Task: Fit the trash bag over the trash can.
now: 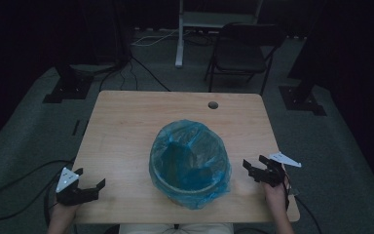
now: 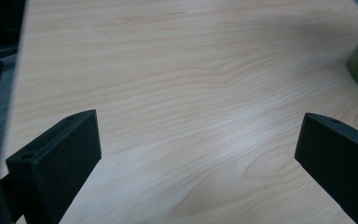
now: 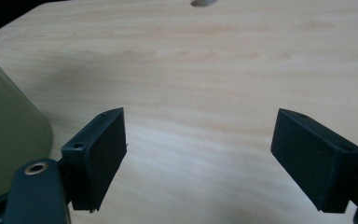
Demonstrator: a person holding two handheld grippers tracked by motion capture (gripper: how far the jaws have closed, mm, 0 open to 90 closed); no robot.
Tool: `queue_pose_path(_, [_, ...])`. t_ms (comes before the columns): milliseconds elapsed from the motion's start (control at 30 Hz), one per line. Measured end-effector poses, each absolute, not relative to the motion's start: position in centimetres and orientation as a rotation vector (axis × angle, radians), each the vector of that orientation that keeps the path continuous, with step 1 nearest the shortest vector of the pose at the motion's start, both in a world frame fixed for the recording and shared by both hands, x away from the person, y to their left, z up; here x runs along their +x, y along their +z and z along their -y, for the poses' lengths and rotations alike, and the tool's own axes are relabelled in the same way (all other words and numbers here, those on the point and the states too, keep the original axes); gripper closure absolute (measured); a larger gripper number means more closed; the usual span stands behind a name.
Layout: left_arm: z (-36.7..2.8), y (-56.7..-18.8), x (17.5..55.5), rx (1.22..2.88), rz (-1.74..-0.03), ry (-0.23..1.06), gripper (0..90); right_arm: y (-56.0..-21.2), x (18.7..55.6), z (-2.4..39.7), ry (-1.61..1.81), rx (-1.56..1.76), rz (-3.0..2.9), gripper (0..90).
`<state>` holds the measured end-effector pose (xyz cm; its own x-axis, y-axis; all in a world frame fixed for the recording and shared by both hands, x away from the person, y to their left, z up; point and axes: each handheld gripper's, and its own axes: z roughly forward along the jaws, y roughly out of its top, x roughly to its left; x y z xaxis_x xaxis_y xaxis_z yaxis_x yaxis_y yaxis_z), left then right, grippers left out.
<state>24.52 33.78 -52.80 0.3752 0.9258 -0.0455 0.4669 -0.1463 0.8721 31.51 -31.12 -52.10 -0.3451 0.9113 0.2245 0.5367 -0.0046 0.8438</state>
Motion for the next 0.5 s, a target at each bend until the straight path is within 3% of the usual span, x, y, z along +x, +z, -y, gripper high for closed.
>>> queue_pose_path(500, [-36.5, -54.4, 21.7, 1.762, -1.348, 0.743, 0.9, -54.6, 27.5, 34.9, 1.148, 1.642, -1.776, 15.5])
